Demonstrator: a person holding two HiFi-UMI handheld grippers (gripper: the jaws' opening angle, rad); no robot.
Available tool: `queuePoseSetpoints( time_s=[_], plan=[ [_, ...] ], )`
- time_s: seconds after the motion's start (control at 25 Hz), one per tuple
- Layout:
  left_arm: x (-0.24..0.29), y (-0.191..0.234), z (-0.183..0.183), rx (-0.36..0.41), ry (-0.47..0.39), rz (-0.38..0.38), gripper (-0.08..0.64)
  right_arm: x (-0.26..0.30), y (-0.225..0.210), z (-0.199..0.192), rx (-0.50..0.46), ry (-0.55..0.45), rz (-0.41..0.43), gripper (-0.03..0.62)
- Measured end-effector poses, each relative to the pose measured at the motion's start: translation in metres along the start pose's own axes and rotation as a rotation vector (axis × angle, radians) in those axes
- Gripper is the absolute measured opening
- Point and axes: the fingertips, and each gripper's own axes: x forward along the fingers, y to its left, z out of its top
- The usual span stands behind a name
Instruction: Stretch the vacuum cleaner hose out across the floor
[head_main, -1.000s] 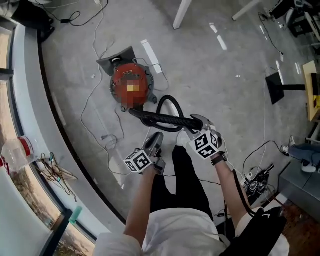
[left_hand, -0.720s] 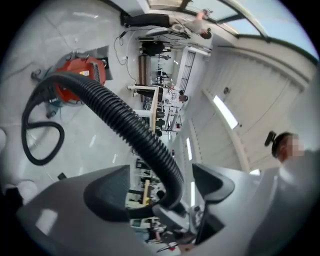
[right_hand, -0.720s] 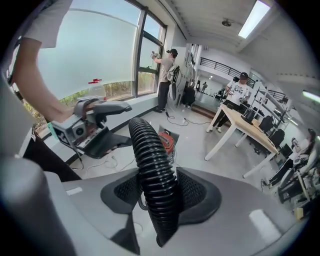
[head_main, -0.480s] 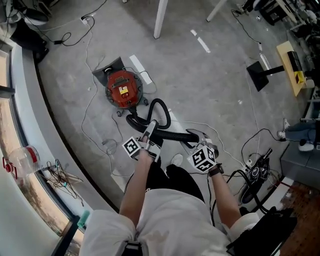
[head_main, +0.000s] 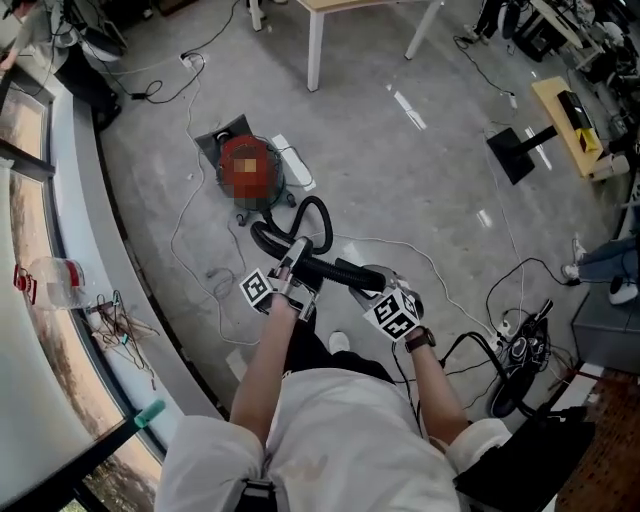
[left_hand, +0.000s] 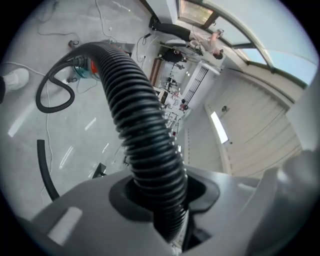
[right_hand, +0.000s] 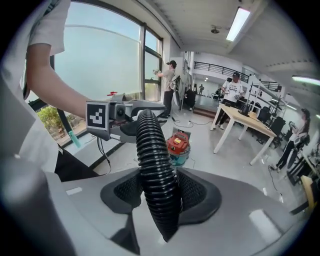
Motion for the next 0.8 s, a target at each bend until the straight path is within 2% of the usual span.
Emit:
queuePoseSetpoints(
  time_s=[0.2,0.4,0.64,0.8],
  plan=[
    [-0.079,-0.046,-0.084,0.086,-0.073,-0.038,0.131,-0.069,0.075,-0.018,-0.018,-0.112,0.175,0.201],
    [-0.160,-0.079,-0.128,0.136,-0.099,-0.067,0.132,-0.110,0.157,-0.019,-0.086,-0.147,0.306,0.202],
    [-0.254,-0.087,-0.153,0.116,-0.116,-0.108,0.132,-0.130,0.243,-0.031,-0.075,-0.151,0.296,0.219],
    [-0.315,-0.089,-0.177,0.095,-0.101,-0.123,0.130,-0.152,0.293,-0.043,0.036,-0.202,0.205,0.285]
  ],
)
